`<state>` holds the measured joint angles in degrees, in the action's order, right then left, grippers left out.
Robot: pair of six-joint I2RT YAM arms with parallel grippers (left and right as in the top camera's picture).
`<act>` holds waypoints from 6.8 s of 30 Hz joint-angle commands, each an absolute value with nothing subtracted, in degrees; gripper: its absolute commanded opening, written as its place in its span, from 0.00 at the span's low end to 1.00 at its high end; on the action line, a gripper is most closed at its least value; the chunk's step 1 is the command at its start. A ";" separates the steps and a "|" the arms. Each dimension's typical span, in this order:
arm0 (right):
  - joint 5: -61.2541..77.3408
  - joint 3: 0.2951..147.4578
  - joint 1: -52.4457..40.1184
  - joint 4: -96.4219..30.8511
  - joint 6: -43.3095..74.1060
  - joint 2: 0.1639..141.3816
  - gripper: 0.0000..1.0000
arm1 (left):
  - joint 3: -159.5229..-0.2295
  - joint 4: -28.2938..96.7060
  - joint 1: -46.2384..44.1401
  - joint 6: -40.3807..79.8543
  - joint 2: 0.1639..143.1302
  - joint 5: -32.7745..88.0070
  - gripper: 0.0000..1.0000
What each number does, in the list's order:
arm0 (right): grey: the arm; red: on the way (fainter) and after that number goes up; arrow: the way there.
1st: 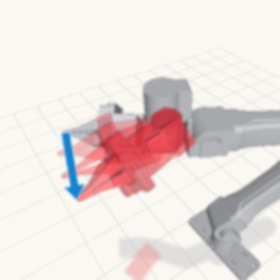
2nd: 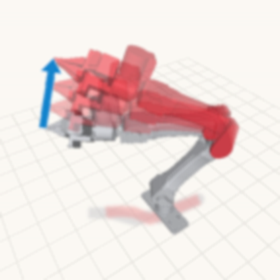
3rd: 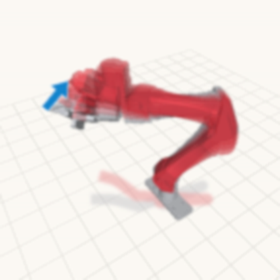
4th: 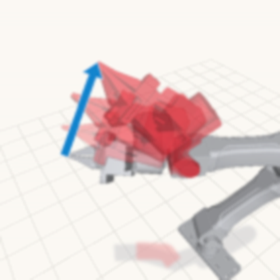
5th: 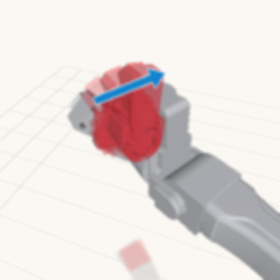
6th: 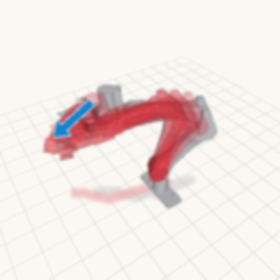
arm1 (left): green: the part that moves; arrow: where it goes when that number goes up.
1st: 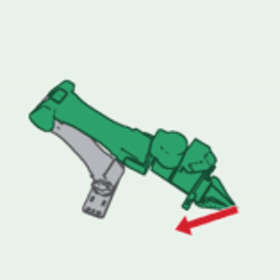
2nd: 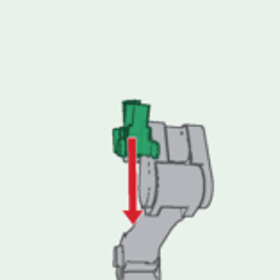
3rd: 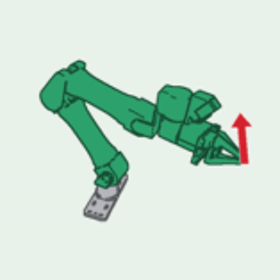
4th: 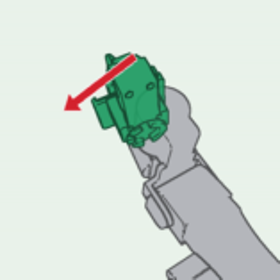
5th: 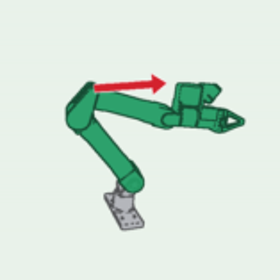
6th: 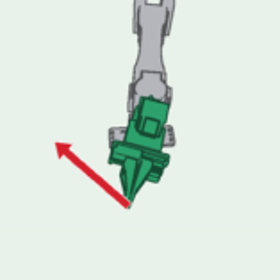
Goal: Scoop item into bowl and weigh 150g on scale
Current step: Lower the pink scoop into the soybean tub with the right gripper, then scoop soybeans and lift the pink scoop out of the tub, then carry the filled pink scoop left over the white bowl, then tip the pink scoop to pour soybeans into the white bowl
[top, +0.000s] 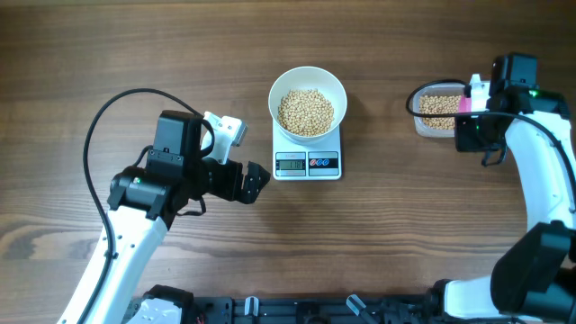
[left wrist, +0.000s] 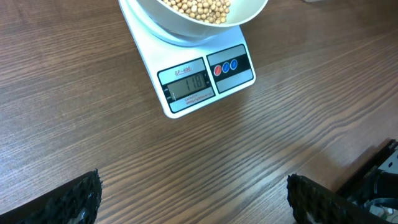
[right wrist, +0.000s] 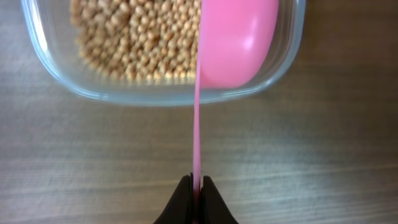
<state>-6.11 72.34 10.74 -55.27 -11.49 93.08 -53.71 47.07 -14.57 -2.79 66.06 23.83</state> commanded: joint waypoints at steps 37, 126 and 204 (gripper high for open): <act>13.61 71.85 5.58 -59.00 -10.52 99.92 0.04 | -53.69 46.94 -14.24 -4.10 66.35 23.70 1.00; 23.86 78.08 -16.51 -48.56 -6.02 90.74 0.04 | -53.69 46.94 -14.24 -4.08 66.35 23.70 1.00; -9.08 78.13 -29.85 -41.89 -23.73 90.74 0.04 | -53.69 46.94 -14.24 -4.10 66.35 23.70 1.00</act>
<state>-7.68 76.36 -29.39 -42.11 -21.37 92.12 -53.71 47.07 -14.57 -2.81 66.06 23.83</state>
